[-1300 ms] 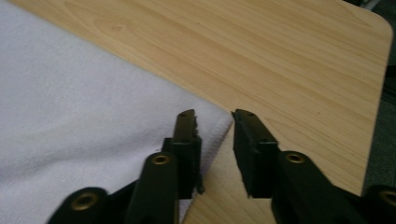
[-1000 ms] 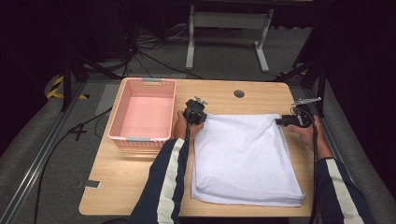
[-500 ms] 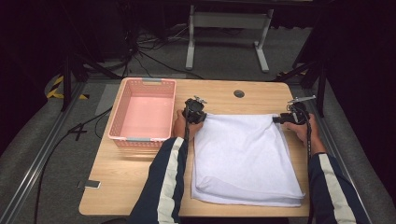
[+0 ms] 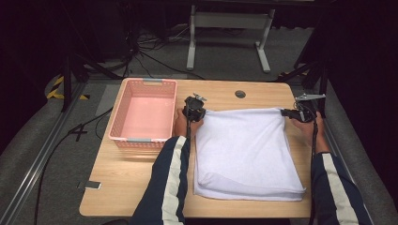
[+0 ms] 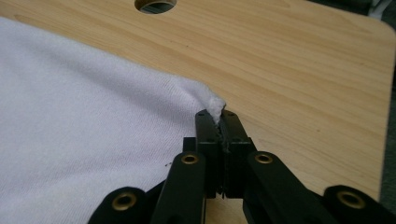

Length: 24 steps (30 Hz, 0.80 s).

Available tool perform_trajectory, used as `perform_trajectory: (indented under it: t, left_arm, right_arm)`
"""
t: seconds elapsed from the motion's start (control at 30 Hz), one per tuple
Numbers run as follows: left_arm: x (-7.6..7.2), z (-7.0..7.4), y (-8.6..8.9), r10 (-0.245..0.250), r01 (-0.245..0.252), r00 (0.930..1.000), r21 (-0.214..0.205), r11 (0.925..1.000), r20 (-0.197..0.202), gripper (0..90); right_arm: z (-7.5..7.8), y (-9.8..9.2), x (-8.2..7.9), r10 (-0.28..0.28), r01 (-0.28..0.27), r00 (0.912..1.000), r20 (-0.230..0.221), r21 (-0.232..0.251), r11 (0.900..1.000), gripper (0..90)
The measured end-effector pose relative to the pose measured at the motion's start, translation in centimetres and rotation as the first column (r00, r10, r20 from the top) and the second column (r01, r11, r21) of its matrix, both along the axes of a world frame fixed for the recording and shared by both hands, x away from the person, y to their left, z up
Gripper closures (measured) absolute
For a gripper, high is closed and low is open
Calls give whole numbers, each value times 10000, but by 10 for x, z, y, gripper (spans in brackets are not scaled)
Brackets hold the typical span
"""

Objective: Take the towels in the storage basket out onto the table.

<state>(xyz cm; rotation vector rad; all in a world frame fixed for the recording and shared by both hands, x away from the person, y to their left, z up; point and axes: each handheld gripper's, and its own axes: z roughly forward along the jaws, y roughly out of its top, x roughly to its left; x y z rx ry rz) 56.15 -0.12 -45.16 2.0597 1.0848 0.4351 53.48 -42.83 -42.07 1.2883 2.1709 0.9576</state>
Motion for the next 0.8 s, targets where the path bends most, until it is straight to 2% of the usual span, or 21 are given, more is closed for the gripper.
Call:
perform_trajectory:
  t: [0.1,0.13,0.17,0.23,0.3,0.37,0.47,0.53,0.57,0.63,0.67,0.7,0.73,0.77,0.8]
  left_arm:
    - [0,11,-2,-74,87,9995,-408,9991,323,871]
    - [-1,17,-3,-114,131,9989,-365,9992,446,871]
    - [-2,19,-6,-62,90,9985,-515,9986,540,871]
    - [-5,28,-8,-271,298,9974,-410,9987,665,873]
    - [-8,32,-9,-340,379,9970,-564,9977,691,874]
    - [-13,37,-9,-536,574,9958,-499,9971,741,876]
    - [-22,42,-9,-717,765,9945,-628,9951,768,877]
    - [-30,48,-9,-885,942,9916,-581,9939,938,877]
    - [-35,51,-9,-940,1016,9901,-696,9924,1046,878]
    - [-44,58,-11,-1231,1327,9857,-806,9879,1148,878]
    - [-52,64,-12,-1458,1563,9799,-699,9852,1359,878]
    - [-57,68,-12,-1542,1665,9771,-760,9831,1469,878]
    - [-67,76,-10,-1804,1972,9704,-955,9757,1607,878]
    - [-73,79,-8,-1943,2154,9654,-1114,9702,1741,878]
    - [-80,83,-5,-2131,2373,9585,-1158,9645,1892,878]
  right_arm:
    - [8,-1,-3,95,-91,9992,377,-118,9999,887]
    - [10,0,-5,103,-104,9988,488,18,9999,887]
    - [12,0,-6,138,-144,9979,625,87,9999,887]
    - [15,0,-7,210,-221,9969,757,144,9997,887]
    - [17,-1,-9,327,-340,9962,808,151,9993,887]
    - [22,-1,-12,479,-513,9949,892,373,9980,887]
    - [27,-1,-17,692,-737,9934,919,471,9962,887]
    - [32,1,-24,980,-1030,9903,988,473,9936,887]
    - [35,1,-28,1119,-1174,9871,1149,427,9922,887]
    - [41,1,-37,1389,-1466,9825,1243,552,9877,887]
    - [42,1,-40,1500,-1582,9801,1302,547,9859,887]
    - [45,1,-47,1680,-1761,9760,1383,484,9832,887]
    - [47,0,-51,1788,-1887,9737,1416,600,9802,887]
    - [50,-1,-59,2066,-2194,9661,1550,708,9731,887]
    - [52,-1,-64,2183,-2319,9624,1618,706,9702,886]
